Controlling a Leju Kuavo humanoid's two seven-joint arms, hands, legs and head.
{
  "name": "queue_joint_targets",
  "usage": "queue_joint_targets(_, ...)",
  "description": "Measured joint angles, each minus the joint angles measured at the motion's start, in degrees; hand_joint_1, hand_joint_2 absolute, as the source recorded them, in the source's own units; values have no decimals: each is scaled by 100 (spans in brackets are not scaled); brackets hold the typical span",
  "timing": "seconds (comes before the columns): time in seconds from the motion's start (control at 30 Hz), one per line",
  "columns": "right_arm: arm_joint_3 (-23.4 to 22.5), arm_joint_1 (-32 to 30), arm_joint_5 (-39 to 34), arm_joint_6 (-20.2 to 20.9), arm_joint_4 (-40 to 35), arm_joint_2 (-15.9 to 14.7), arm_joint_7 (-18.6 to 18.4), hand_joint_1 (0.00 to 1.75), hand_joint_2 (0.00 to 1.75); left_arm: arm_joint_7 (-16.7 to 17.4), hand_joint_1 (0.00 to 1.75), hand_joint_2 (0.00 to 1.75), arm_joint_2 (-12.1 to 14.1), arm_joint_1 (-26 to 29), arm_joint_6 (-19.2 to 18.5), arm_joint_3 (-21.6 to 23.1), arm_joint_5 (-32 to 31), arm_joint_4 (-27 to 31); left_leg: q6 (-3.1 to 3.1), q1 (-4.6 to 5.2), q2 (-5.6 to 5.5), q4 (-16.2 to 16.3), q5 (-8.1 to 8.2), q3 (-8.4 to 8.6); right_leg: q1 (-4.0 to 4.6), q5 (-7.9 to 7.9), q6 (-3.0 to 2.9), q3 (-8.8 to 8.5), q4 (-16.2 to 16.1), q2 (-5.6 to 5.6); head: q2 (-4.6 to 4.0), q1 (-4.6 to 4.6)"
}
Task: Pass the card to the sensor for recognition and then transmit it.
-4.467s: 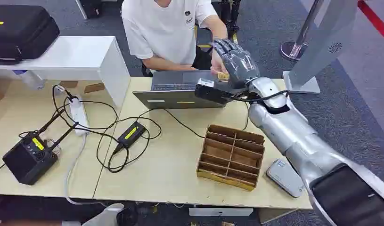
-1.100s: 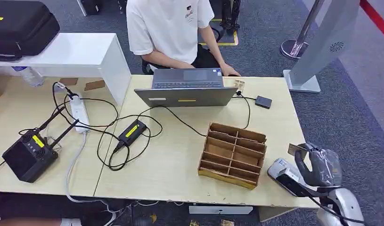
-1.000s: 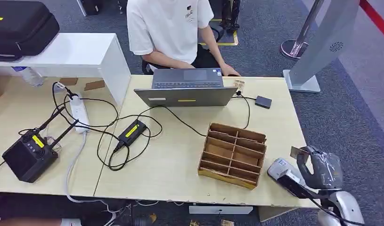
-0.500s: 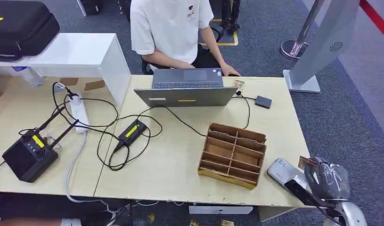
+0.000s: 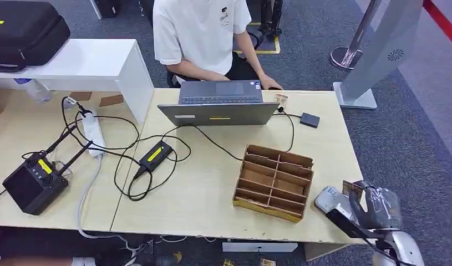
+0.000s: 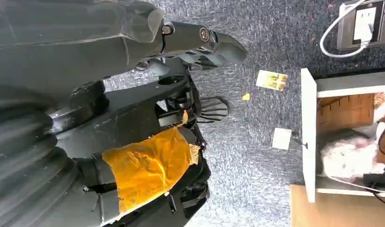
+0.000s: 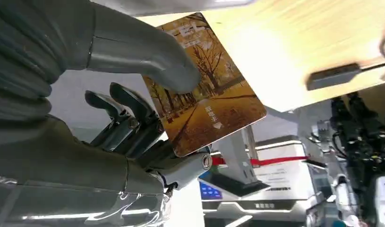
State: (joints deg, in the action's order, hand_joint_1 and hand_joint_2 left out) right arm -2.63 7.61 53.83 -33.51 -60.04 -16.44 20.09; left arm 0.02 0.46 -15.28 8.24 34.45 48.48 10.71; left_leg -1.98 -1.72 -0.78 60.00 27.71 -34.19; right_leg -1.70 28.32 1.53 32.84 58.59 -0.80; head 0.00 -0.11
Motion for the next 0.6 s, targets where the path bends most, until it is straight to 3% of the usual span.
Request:
queue_joint_targets(0.3, 743, 832, 168, 129, -140, 214, -192, 175, 175, 133, 0, 175, -57, -81, 0, -9, -258, 0, 3, 0, 4, 0, -11, 1, 1, -6, -4, 0, 5, -2, -2, 0)
queue_joint_targets(0.6, 1691, 2151, 425, 273, -223, 528, -697, 175, 175, 336, 0, 175, -181, -209, 7, -11, -546, 0, -6, 0, 2, 0, -26, -1, 1, -18, -7, 1, 9, 0, 0, 0)
